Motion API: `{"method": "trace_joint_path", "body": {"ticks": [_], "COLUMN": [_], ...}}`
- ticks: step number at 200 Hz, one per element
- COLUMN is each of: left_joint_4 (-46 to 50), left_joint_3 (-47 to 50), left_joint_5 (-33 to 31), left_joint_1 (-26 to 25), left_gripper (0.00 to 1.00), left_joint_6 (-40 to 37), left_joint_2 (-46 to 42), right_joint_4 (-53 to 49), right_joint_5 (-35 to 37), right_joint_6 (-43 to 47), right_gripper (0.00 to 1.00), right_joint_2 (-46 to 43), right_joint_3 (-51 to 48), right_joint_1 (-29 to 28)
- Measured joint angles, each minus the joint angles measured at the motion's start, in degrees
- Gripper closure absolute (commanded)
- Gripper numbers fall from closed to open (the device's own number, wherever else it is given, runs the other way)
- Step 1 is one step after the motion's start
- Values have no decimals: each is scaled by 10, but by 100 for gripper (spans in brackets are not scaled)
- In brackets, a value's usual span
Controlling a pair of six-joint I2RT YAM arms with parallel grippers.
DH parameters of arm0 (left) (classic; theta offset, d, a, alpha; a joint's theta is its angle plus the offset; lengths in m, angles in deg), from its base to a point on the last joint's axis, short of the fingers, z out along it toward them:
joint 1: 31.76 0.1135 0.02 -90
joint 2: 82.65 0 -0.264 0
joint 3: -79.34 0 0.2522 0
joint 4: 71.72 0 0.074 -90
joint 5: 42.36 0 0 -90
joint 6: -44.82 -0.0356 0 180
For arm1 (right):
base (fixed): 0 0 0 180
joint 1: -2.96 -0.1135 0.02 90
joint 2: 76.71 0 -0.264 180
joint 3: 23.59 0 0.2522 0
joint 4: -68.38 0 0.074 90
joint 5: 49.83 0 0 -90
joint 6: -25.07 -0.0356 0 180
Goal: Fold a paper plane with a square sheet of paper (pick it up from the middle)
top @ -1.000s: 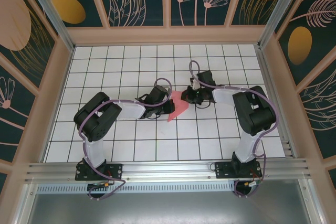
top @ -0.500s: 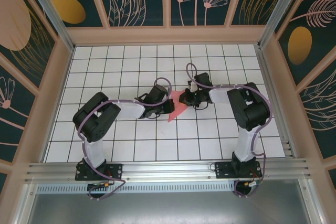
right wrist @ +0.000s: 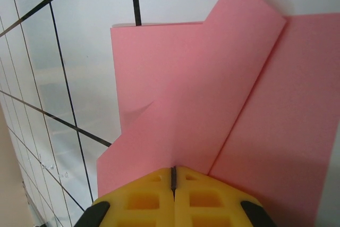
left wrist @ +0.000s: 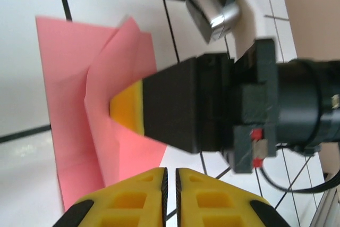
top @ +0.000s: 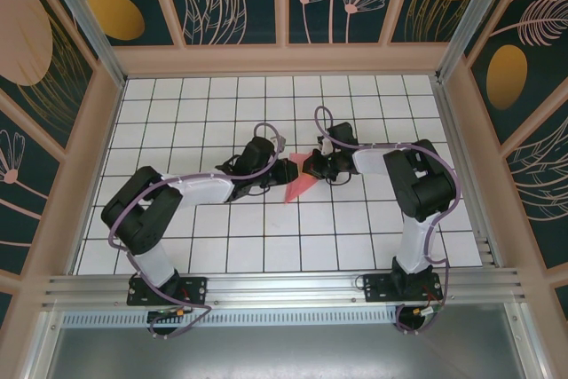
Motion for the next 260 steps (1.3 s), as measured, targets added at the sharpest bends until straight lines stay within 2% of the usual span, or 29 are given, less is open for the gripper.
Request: {"method": "trace_joint_path", "body": {"ticks": [73, 163, 260], "left_joint_4": [7, 50, 59], "left_joint_3": [-5, -14, -14], "left_joint_5": [34, -2, -16], "left_joint_1": [-13, -14, -14], "left_gripper": [85, 89, 94], "left_joint_6": [8, 8, 8], "left_joint_2": [50, 64, 70], "right_joint_4": [0, -1, -6], "right_joint_5": [0, 0, -8], "right_joint_6": [-14, -13, 3], "right_gripper": [95, 90, 89], "right_joint_2": [0, 0, -9], "right_joint_3": [0, 2, 5], "right_joint_1": [0, 0, -1]}}
